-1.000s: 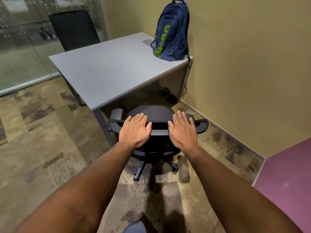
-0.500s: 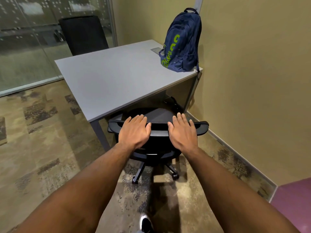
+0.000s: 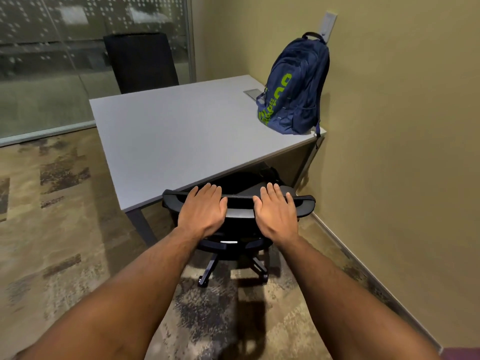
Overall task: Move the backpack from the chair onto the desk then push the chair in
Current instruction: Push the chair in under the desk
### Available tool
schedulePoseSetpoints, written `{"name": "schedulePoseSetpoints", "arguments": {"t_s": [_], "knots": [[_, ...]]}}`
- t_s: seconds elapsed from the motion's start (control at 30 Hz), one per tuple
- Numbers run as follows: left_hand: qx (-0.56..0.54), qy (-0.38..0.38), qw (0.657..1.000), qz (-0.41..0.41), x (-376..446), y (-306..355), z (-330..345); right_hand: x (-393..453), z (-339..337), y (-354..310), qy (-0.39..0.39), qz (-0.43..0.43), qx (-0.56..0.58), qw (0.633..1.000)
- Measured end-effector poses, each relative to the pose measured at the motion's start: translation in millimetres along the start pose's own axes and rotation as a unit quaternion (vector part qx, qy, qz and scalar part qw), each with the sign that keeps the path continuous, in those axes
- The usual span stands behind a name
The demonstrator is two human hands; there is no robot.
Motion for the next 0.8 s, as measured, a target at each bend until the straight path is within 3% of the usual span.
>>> {"name": "schedulePoseSetpoints", "arguments": {"t_s": [0.53, 0.8], "knots": [[-0.007, -0.008, 0.994, -0.113, 117, 28, 7, 156, -7, 51, -0.020, -0.135, 0.005, 0.991], [-0.011, -0.010, 0.984, -0.180, 170, 58, 12, 230, -7, 86, -0.065, -0.205, -0.008, 0.977]]}}
Point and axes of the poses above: each hand's wrist, its own x-axis towards the middle knuckle, its own z-axis out of the palm, y = z × x, the point moved 7 cm from there along x, towards the middle knuckle, and after that the axes turned 6 degrees about x, right-handed, at the moved point
